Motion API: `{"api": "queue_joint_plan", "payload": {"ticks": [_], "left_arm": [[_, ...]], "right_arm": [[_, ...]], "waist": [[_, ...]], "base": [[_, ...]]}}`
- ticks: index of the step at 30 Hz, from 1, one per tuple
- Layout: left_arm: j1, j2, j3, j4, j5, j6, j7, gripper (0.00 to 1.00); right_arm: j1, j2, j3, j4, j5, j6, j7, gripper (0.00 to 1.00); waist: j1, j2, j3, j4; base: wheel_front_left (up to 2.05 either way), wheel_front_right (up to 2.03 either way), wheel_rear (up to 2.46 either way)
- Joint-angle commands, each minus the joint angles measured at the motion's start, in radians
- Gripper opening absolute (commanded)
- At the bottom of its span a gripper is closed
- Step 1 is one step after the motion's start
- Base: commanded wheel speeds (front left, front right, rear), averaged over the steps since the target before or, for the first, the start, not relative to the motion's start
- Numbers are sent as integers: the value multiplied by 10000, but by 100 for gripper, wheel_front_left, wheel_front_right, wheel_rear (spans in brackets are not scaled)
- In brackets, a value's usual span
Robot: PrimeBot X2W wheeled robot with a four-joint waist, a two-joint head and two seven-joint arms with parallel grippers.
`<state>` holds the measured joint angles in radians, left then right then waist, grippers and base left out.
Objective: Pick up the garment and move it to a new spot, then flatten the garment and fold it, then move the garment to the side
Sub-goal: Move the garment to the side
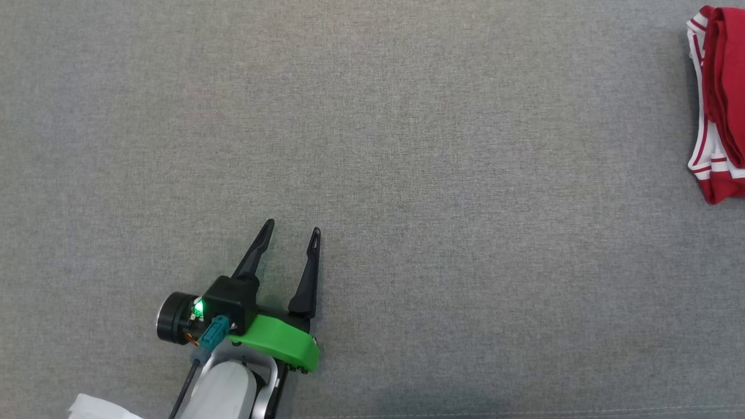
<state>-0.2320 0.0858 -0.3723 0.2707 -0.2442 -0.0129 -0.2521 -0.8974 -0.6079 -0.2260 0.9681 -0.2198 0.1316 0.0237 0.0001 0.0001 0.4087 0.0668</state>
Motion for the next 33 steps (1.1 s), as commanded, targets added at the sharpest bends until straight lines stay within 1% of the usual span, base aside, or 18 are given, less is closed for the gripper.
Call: {"api": "queue_joint_plan", "payload": {"ticks": [1,5,8,14,19,23,28,29,30,31,33], "left_arm": [[-155,72,0,7,-22,51,16,100],[-171,92,35,67,-103,60,-12,100],[-144,124,83,95,-115,128,-37,100],[-33,130,367,109,-288,328,-90,100],[179,86,702,174,-507,476,-126,100],[433,3,1077,317,-893,614,-126,100],[740,-50,1362,597,-1136,773,-120,100],[740,-50,1362,597,-1136,773,-120,100],[854,-72,1413,729,-1239,802,-121,100],[854,-72,1413,729,-1239,802,-121,100],[957,-100,1458,814,-1322,858,-123,100]], "right_arm": [[-79,115,-65,-96,-188,-20,-196,100],[-103,556,-100,-360,-302,-20,-695,100],[-52,916,91,-552,-244,-20,-1057,100],[424,1625,792,-938,282,-20,-1771,100],[1165,2253,1442,-1480,1089,-20,-2239,100],[1983,2836,2161,-1994,2288,-18,-2360,100],[3031,3217,3008,-2918,3523,-18,-2399,100],[3031,3217,3008,-2918,3523,-18,-2399,100],[3490,3373,3162,-3379,3846,-18,-2467,100],[3490,3373,3162,-3379,3846,-18,-2467,100],[3995,3567,3181,-3897,4048,-18,-2533,100]], "waist": [[-1,-1,-134,-98],[-1,-1,-466,-251],[-1,-1,-775,-381],[-1,-1,-1642,-605],[-1,-1,-2468,-726],[-1,-1,-3092,-747],[-1,-1,-3667,-705],[-1,-1,-3667,-705],[-1,-1,-3847,-653],[-1,-1,-3847,-653],[-1,-1,-4002,-603]], "base": [[0,0,0],[0,0,0],[0,0,0],[0,0,0],[0,0,0],[0,0,0],[0,0,0],[0,0,0],[0,0,0],[0,0,0],[0,0,0]]}}
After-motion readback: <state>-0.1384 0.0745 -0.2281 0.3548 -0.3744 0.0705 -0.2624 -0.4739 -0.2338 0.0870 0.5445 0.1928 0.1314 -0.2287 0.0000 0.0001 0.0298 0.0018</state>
